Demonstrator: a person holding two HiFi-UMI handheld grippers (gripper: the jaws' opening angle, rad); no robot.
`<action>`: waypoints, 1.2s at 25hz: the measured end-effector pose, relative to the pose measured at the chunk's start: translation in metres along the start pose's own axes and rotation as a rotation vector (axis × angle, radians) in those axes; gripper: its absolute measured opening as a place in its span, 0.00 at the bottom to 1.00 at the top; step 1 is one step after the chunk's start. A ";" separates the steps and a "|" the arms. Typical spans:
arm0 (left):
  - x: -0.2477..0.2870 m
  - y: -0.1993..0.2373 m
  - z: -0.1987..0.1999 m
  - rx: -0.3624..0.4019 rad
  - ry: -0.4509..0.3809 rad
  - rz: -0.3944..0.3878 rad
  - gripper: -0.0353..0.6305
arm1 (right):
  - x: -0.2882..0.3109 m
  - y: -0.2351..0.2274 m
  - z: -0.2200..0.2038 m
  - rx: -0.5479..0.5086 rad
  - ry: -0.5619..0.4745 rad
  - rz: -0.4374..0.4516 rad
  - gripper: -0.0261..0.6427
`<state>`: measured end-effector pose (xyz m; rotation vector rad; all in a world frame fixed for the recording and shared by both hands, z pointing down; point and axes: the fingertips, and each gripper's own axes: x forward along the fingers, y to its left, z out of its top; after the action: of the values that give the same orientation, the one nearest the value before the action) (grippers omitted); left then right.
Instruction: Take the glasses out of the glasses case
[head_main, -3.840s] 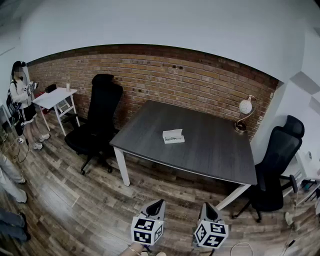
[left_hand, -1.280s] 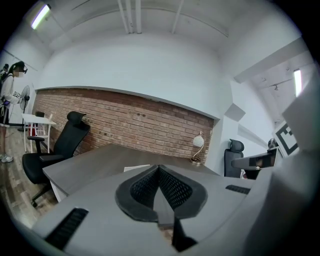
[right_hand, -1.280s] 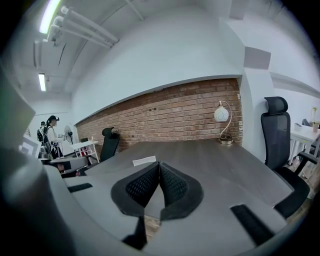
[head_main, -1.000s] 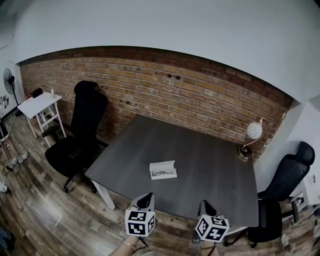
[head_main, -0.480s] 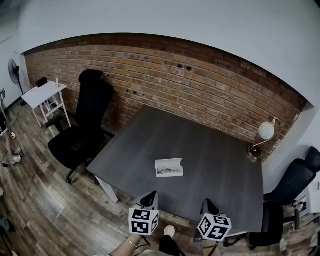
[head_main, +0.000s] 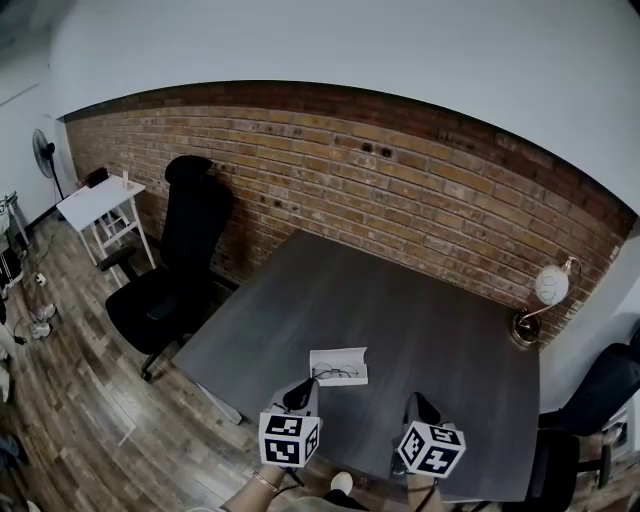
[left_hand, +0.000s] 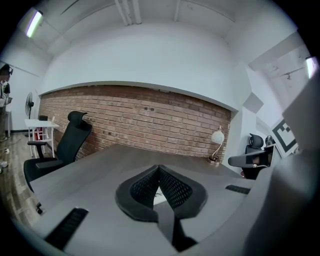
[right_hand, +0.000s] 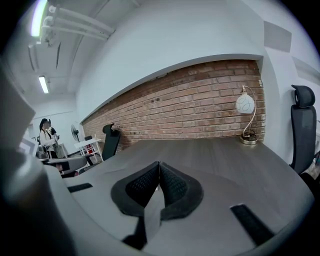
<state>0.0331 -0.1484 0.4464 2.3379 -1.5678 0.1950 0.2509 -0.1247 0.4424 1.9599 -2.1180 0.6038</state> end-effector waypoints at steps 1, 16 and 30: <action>0.006 0.000 0.004 0.001 -0.002 0.006 0.08 | 0.007 -0.003 0.005 0.000 -0.002 0.006 0.09; 0.072 0.012 0.015 -0.033 0.039 0.113 0.08 | 0.093 -0.028 0.032 0.007 0.058 0.111 0.09; 0.085 0.067 -0.013 -0.074 0.129 0.154 0.08 | 0.137 0.000 0.012 -0.022 0.158 0.112 0.09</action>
<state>0.0054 -0.2420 0.4957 2.1053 -1.6621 0.3112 0.2376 -0.2543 0.4871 1.7294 -2.1374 0.7260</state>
